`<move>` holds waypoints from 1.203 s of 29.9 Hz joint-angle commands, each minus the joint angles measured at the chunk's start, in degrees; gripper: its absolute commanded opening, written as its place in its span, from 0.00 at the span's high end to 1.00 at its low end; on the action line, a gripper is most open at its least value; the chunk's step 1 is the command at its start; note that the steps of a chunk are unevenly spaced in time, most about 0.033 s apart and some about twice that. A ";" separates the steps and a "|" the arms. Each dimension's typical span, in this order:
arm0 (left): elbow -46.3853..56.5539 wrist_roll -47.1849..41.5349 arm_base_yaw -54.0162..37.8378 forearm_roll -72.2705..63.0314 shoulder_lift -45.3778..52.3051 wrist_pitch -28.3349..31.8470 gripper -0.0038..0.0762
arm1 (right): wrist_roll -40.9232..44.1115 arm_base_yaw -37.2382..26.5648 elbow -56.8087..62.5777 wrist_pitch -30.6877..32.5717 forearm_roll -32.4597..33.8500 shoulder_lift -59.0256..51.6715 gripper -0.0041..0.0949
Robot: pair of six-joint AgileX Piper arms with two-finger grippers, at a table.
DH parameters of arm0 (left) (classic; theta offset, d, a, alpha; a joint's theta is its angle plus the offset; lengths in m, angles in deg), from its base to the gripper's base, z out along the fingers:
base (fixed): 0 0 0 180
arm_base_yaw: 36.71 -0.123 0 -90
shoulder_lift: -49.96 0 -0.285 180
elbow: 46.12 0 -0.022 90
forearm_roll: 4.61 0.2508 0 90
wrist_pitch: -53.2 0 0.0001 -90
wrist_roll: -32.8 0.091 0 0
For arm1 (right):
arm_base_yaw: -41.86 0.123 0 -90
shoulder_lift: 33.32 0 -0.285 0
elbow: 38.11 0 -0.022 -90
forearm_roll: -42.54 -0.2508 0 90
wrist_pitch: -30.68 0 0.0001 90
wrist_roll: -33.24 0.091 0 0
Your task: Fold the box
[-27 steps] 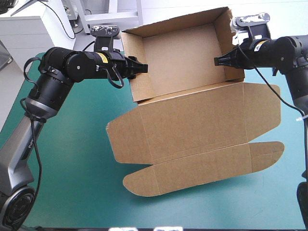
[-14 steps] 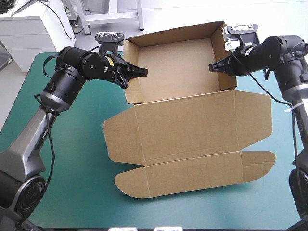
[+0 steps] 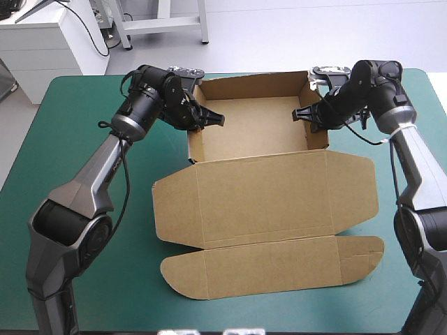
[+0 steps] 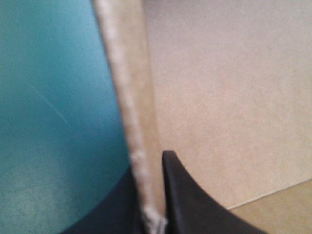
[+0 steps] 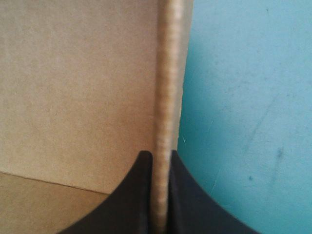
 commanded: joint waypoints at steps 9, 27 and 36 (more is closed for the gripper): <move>-2.70 1.79 0.60 -2.26 -2.05 -2.09 0.96 | 1.56 1.48 -1.25 0.86 3.02 0.63 0.97; -2.70 6.21 0.60 3.51 -7.40 -2.09 0.96 | 1.56 1.48 -1.25 0.95 4.46 9.38 0.97; -2.70 9.49 -0.49 0.14 -7.34 -2.09 0.54 | 0.47 1.48 -1.81 0.95 5.42 8.68 0.70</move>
